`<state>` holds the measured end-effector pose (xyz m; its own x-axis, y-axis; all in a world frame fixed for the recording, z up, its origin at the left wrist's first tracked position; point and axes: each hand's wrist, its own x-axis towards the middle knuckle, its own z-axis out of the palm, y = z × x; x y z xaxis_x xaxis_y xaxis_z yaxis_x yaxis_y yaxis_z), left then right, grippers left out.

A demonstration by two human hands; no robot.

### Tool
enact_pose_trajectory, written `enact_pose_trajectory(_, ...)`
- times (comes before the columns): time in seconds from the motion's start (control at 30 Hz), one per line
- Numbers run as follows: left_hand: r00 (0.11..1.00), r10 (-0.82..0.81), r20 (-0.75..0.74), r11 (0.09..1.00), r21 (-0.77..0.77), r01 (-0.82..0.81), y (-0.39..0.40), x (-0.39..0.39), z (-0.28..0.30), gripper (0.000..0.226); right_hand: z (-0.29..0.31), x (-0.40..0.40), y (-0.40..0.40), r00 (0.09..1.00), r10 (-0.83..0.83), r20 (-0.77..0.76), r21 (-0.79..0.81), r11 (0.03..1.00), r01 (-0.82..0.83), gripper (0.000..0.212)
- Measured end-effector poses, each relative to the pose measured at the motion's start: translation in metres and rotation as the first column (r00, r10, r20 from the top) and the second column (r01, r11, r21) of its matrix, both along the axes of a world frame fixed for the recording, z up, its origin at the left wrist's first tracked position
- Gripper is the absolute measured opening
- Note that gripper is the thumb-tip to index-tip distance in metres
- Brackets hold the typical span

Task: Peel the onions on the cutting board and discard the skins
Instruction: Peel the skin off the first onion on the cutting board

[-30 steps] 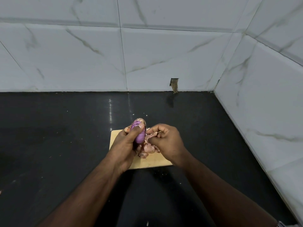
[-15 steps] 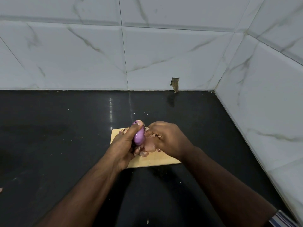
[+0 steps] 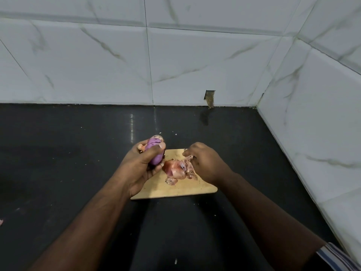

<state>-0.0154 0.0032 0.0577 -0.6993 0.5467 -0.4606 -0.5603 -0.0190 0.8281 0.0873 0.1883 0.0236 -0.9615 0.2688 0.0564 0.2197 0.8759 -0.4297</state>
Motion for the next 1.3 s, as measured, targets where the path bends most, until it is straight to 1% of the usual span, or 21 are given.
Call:
enact_pose_trajectory(0.07,1.000,-0.006,-0.020,1.000,-0.010,0.006,0.000,0.002,-0.004,0.044,-0.004,-0.001,-0.005,0.988,0.106,0.109,0.083,0.990,-0.116,0.045)
enact_pose_trajectory(0.1,0.999,-0.015,-0.032,1.000,-0.020,0.015,-0.001,0.003,-0.006,0.044,-0.006,0.000,-0.007,0.978,0.155,0.142,0.079,0.983,-0.167,0.048)
enact_pose_trajectory(0.17,0.996,-0.040,-0.077,0.998,-0.046,0.036,-0.002,0.004,-0.012,0.049,-0.009,0.004,-0.008,0.970,0.191,0.149,-0.013,0.982,-0.191,0.053)
enact_pose_trajectory(0.23,0.990,-0.059,-0.125,0.996,-0.079,0.049,-0.004,0.004,-0.016,0.059,-0.005,0.007,-0.005,0.990,0.113,0.089,-0.154,0.983,-0.099,0.057)
enact_pose_trajectory(0.3,0.982,-0.082,-0.173,0.992,-0.105,0.064,-0.006,0.004,-0.017,0.069,0.002,0.009,0.001,0.999,-0.004,0.038,-0.251,0.968,0.013,0.057)
enact_pose_trajectory(0.37,0.964,-0.122,-0.235,0.988,-0.121,0.095,-0.007,0.004,-0.018,0.075,0.008,0.010,0.004,0.998,-0.058,0.038,-0.240,0.968,0.065,0.051)
enact_pose_trajectory(0.4,0.954,-0.140,-0.265,0.986,-0.121,0.112,-0.008,0.005,-0.017,0.076,0.011,0.010,0.004,0.997,-0.070,0.021,-0.234,0.970,0.072,0.049)
enact_pose_trajectory(0.43,0.942,-0.158,-0.295,0.985,-0.113,0.129,-0.008,0.005,-0.017,0.077,0.015,0.011,0.003,0.996,-0.082,-0.022,-0.264,0.962,0.073,0.049)
enact_pose_trajectory(0.47,0.930,-0.175,-0.324,0.983,-0.107,0.148,-0.008,0.005,-0.016,0.078,0.019,0.010,0.002,0.993,-0.095,-0.076,-0.330,0.942,0.064,0.050)
enact_pose_trajectory(0.53,0.901,-0.222,-0.372,0.975,-0.115,0.192,-0.008,0.005,-0.014,0.081,0.030,0.009,-0.001,0.985,-0.092,-0.147,-0.504,0.864,0.005,0.054)
enact_pose_trajectory(0.6,0.868,-0.278,-0.412,0.961,-0.131,0.245,-0.008,0.005,-0.012,0.089,0.043,0.007,-0.005,0.992,-0.023,-0.125,-0.618,0.784,-0.059,0.061)
enact_pose_trajectory(0.67,0.832,-0.337,-0.440,0.941,-0.133,0.311,-0.008,0.004,-0.011,0.100,0.050,0.005,-0.012,0.994,0.092,-0.050,-0.690,0.717,-0.101,0.067)
enact_pose_trajectory(0.73,0.808,-0.380,-0.451,0.923,-0.125,0.365,-0.008,0.005,-0.009,0.109,0.047,0.003,-0.016,0.986,0.165,-0.020,-0.712,0.690,-0.130,0.073)
enact_pose_trajectory(0.8,0.807,-0.397,-0.438,0.915,-0.119,0.386,-0.008,0.005,-0.008,0.115,0.040,0.003,-0.016,0.989,0.144,-0.030,-0.709,0.694,-0.123,0.081)
enact_pose_trajectory(0.9,0.832,-0.383,-0.402,0.922,-0.114,0.370,-0.009,0.002,-0.011,0.120,0.033,0.004,-0.014,0.994,0.109,-0.020,-0.680,0.727,-0.094,0.091)
enact_pose_trajectory(0.97,0.837,-0.388,-0.386,0.921,-0.119,0.372,-0.010,0.002,-0.014,0.118,0.031,0.004,-0.014,0.995,0.102,-0.013,-0.665,0.742,-0.085,0.091)
enact_pose_trajectory(1.07,0.844,-0.394,-0.364,0.916,-0.078,0.394,-0.010,0.002,-0.016,0.101,0.030,0.004,-0.016,0.997,0.068,-0.043,-0.648,0.757,-0.079,0.083)
enact_pose_trajectory(1.1,0.861,-0.383,-0.335,0.918,-0.039,0.394,-0.010,0.001,-0.016,0.095,0.030,0.004,-0.017,0.997,0.055,-0.051,-0.637,0.767,-0.075,0.082)
enact_pose_trajectory(1.2,0.924,-0.350,-0.156,0.923,0.112,0.368,-0.011,0.002,-0.009,0.071,0.032,0.005,-0.020,0.997,0.015,-0.074,-0.643,0.764,-0.059,0.077)
enact_pose_trajectory(1.23,0.934,-0.331,-0.134,0.931,0.117,0.346,-0.010,0.002,-0.007,0.063,0.032,0.004,-0.021,0.997,0.005,-0.080,-0.640,0.767,-0.055,0.076)
enact_pose_trajectory(1.3,0.939,-0.291,-0.184,0.952,0.044,0.303,-0.006,0.005,-0.007,0.057,0.031,0.003,-0.024,0.997,-0.007,-0.082,-0.607,0.794,-0.045,0.076)
